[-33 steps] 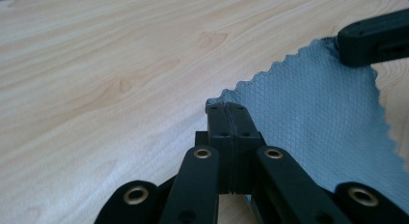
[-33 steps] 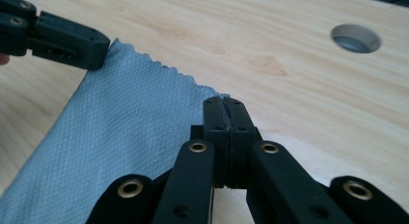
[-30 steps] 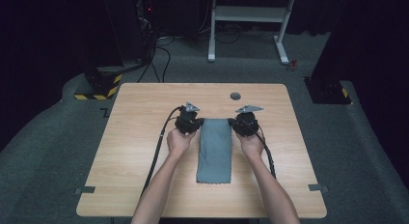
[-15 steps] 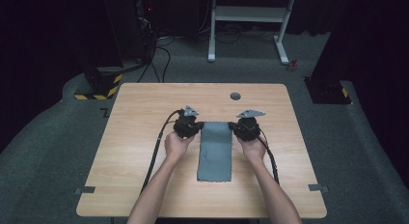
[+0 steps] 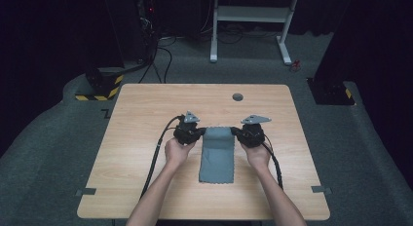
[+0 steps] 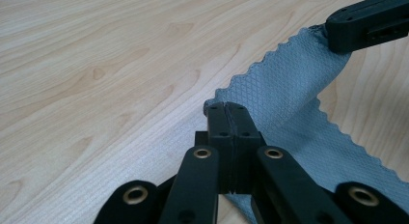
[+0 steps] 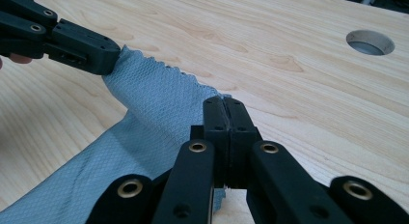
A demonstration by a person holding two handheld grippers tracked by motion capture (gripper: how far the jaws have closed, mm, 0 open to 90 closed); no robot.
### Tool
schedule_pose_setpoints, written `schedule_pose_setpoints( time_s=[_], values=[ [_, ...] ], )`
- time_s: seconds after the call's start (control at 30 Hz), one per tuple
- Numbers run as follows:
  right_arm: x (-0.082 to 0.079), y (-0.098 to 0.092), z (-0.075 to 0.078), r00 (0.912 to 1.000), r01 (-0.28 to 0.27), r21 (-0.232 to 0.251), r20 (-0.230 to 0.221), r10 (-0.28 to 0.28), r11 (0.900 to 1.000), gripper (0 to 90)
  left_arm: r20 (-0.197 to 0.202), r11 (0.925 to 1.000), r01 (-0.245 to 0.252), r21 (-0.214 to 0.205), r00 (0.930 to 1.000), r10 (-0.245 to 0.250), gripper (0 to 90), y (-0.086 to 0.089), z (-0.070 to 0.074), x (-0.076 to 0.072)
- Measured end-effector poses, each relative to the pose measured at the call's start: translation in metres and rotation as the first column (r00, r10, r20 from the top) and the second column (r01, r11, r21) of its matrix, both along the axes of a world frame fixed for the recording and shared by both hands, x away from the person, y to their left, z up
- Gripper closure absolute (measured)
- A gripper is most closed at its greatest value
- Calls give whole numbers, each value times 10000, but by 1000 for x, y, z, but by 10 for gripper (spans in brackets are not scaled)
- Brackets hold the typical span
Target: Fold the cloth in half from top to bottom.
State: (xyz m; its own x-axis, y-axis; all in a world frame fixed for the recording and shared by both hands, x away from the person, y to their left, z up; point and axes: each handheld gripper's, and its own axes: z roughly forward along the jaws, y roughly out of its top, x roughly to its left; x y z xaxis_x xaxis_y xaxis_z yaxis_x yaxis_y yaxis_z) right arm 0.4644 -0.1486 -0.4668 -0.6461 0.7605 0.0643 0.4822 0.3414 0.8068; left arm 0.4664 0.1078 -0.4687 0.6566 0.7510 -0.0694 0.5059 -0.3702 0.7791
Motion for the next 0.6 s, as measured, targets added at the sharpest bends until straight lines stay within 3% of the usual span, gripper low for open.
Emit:
schedule_pose_setpoints(
  time_s=[0.6],
  values=[
    [-10, -2, -4, 9994, -355, 113, -57, 355, 9993, 897, 70, 9998, 188, -106, 9998, -188, 900, 3, -5, -9]
  ],
)
